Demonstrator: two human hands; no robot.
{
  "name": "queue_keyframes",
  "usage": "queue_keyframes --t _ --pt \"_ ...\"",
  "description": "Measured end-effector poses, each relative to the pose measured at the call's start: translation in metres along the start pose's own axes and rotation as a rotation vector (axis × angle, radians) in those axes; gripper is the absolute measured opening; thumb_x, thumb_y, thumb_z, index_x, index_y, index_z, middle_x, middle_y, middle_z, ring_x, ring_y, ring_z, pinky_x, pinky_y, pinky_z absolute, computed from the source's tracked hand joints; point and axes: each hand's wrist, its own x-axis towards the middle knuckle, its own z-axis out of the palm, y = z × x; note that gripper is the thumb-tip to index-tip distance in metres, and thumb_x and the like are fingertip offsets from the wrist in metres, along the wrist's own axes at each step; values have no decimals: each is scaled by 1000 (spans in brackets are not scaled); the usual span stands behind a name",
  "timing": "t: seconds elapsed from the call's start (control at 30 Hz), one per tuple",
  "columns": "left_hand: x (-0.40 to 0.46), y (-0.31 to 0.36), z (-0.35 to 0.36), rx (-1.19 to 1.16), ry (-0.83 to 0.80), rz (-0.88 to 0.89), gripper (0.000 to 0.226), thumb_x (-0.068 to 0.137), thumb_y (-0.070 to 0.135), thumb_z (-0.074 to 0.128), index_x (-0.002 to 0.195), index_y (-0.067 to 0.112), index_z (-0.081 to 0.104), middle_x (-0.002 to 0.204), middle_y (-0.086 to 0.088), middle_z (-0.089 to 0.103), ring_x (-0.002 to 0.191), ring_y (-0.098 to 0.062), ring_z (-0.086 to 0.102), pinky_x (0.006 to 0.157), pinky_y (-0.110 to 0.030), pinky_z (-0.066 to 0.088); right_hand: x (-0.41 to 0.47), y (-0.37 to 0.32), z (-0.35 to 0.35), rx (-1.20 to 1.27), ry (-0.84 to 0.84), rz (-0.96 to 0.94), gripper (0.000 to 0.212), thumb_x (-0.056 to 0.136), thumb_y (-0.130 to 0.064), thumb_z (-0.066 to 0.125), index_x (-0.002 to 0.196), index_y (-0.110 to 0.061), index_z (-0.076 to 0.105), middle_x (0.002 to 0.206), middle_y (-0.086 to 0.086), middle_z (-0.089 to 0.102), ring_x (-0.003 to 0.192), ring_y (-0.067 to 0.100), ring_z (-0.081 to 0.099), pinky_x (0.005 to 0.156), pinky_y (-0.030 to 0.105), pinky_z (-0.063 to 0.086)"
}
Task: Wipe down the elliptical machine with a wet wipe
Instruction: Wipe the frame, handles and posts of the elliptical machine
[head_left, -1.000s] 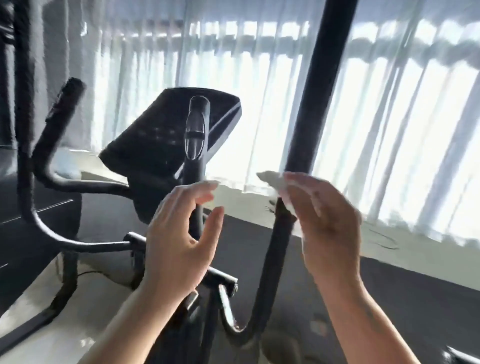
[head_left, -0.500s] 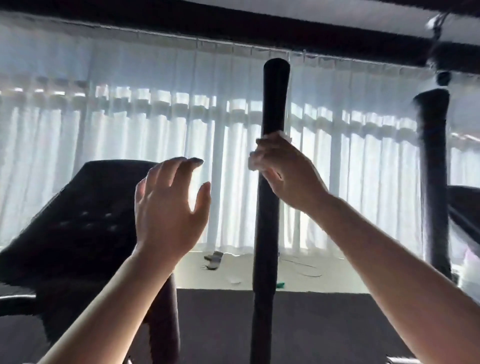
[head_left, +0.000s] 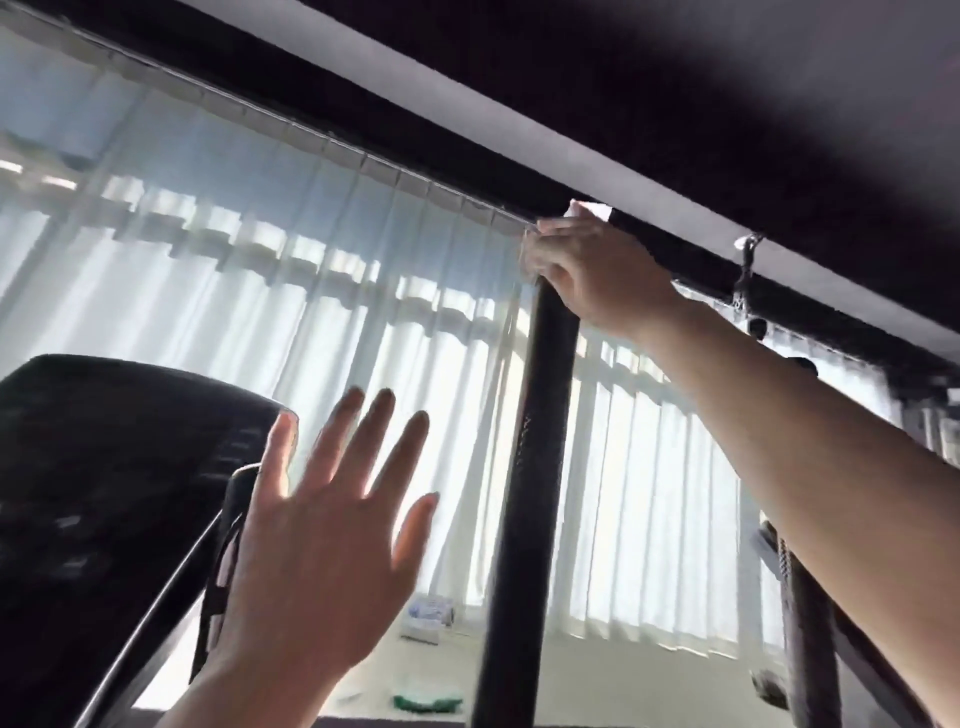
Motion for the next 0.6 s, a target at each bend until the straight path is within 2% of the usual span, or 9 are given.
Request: queue_keyframes --t 0.07,0.13,0.17,0.23,0.27,0.4,0.43,0.5,0.6 --pt "1 -2 4 6 6 9 63 95 48 31 149 17 35 153 -10 36 143 -30 32 114 -60 17 -5 3 4 67 1 101 24 92 -12 47 92 -4 70 103 8 71 110 27 62 97 32 43" --pt "2 -3 5 14 6 -3 65 96 49 29 153 19 23 158 -9 26 146 -29 26 115 -59 13 -18 -12 7 138 -28 116 21 93 -8 49 87 -5 69 105 8 69 117 21 55 93 24 39" --pt "2 -3 4 18 0 -13 66 96 50 28 154 20 20 160 -9 23 147 -28 24 116 -58 12 -27 -22 9 183 -69 96 19 92 -4 51 82 -5 67 98 8 69 113 23 54 95 26 39" --pt "1 -4 4 18 -32 -28 66 97 51 27 155 20 18 161 -8 21 147 -27 22 116 -57 12 -47 -43 8 222 -167 40 19 90 -1 55 73 -6 62 78 7 64 96 25 53 87 35 44" --pt "2 -4 3 11 -45 -37 66 97 51 26 155 20 18 161 -8 21 147 -27 22 117 -57 13 -57 -53 6 255 -229 24 19 90 -3 56 72 -7 62 73 7 61 92 23 52 83 33 43" --pt "0 -5 2 -17 -51 -44 65 97 52 27 154 21 19 161 -6 20 147 -24 22 117 -53 12 -75 -78 -6 312 -565 -111 16 92 -7 58 81 -11 68 71 -9 60 93 9 50 91 29 43" --pt "0 -5 2 -22 -41 -37 65 97 51 28 154 21 20 160 -6 20 147 -23 22 117 -52 11 -65 -73 -8 255 -558 -163 14 92 -7 58 84 -11 69 73 -9 62 92 10 54 96 31 43" --pt "0 -5 3 -33 -30 -20 65 97 50 30 154 21 21 161 -5 19 147 -23 22 117 -50 11 -34 -53 -9 107 -412 -215 11 92 -6 58 87 -9 67 82 2 67 92 19 61 99 39 46" --pt "0 -6 3 -59 -24 -28 64 97 51 30 154 23 21 162 -5 16 147 -22 20 117 -51 12 -10 -28 -13 -43 -307 -131 15 95 -11 54 94 -12 69 92 6 67 92 23 63 77 43 52"
